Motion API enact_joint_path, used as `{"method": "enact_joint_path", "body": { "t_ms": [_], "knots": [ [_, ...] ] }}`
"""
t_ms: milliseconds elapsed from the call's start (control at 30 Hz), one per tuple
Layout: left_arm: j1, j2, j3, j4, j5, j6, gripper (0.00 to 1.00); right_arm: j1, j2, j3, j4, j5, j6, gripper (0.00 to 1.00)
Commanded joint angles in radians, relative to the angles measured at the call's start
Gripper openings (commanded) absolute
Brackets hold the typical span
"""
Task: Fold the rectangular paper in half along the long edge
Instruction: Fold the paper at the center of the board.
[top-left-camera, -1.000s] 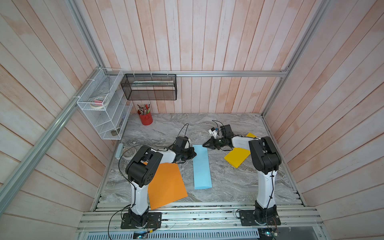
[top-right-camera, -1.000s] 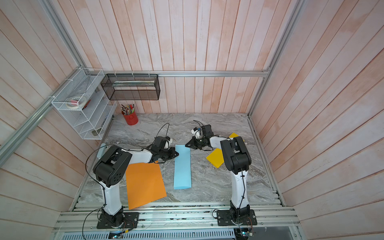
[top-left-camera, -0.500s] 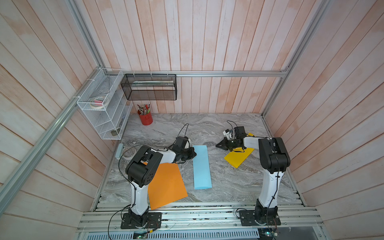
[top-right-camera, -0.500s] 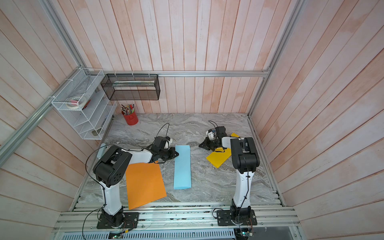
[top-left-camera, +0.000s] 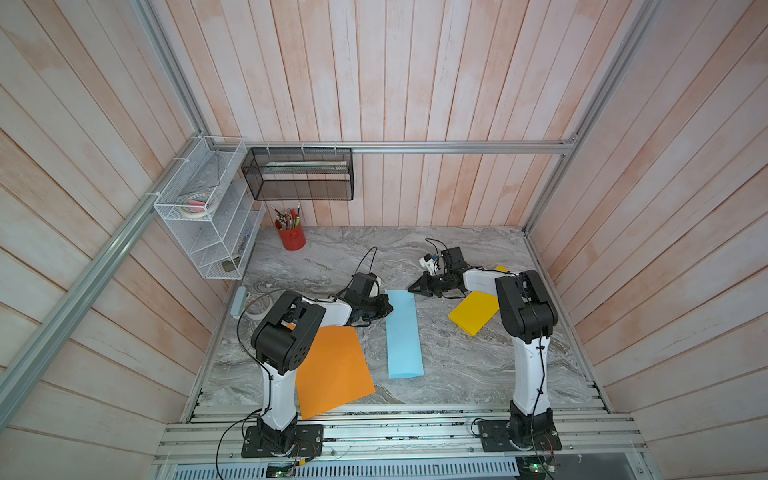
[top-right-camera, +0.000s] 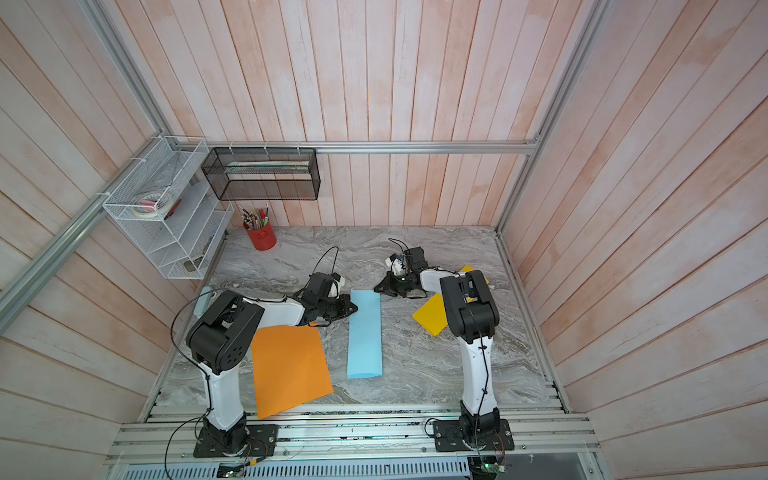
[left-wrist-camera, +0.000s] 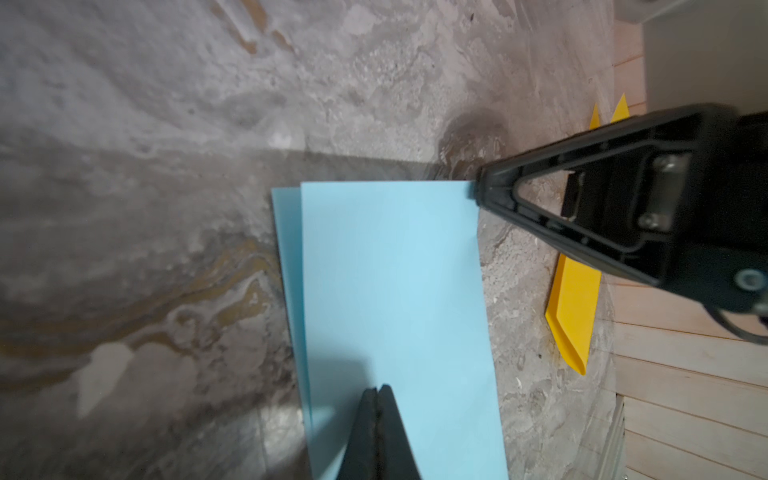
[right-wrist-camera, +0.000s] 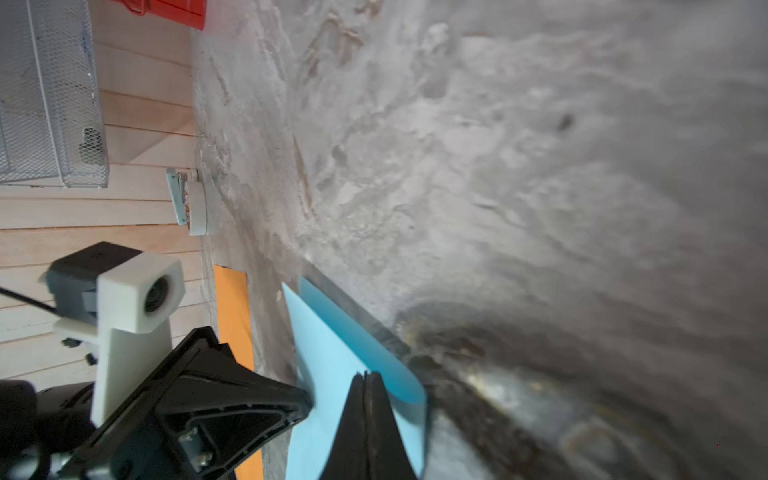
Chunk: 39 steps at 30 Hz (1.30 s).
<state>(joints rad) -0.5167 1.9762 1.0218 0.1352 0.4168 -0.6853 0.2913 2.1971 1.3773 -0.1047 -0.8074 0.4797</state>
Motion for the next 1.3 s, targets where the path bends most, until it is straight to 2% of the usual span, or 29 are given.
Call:
{"method": "enact_joint_path", "body": {
  "t_ms": [0,167,333,533,700,800,1033,1267],
  "knots": [
    [-0.015,0.041,-0.037,-0.163,-0.033,0.0,0.0,-0.042,0.006,-0.031,-0.013,0.013,0.003,0.0],
    [-0.015,0.044,-0.036,-0.164,-0.033,0.003,0.0,-0.096,-0.042,-0.076,-0.066,0.059,-0.047,0.0],
    [-0.015,0.046,-0.038,-0.165,-0.037,0.004,0.0,-0.081,-0.197,-0.158,-0.095,0.075,-0.066,0.0],
    [-0.014,0.053,-0.033,-0.169,-0.041,0.007,0.0,0.037,-0.403,-0.371,0.0,-0.008,0.015,0.0],
    [-0.016,0.053,-0.034,-0.174,-0.043,0.007,0.0,0.177,-0.471,-0.52,0.042,-0.005,0.055,0.0],
    [-0.015,0.049,-0.04,-0.174,-0.045,0.007,0.0,0.223,-0.499,-0.607,0.104,-0.006,0.105,0.0],
    [-0.015,0.049,-0.038,-0.177,-0.044,0.01,0.0,0.224,-0.566,-0.782,0.182,0.024,0.17,0.0],
    [-0.016,0.046,-0.043,-0.181,-0.051,0.013,0.0,0.169,-0.67,-0.994,0.213,0.019,0.192,0.0]
  ]
}}
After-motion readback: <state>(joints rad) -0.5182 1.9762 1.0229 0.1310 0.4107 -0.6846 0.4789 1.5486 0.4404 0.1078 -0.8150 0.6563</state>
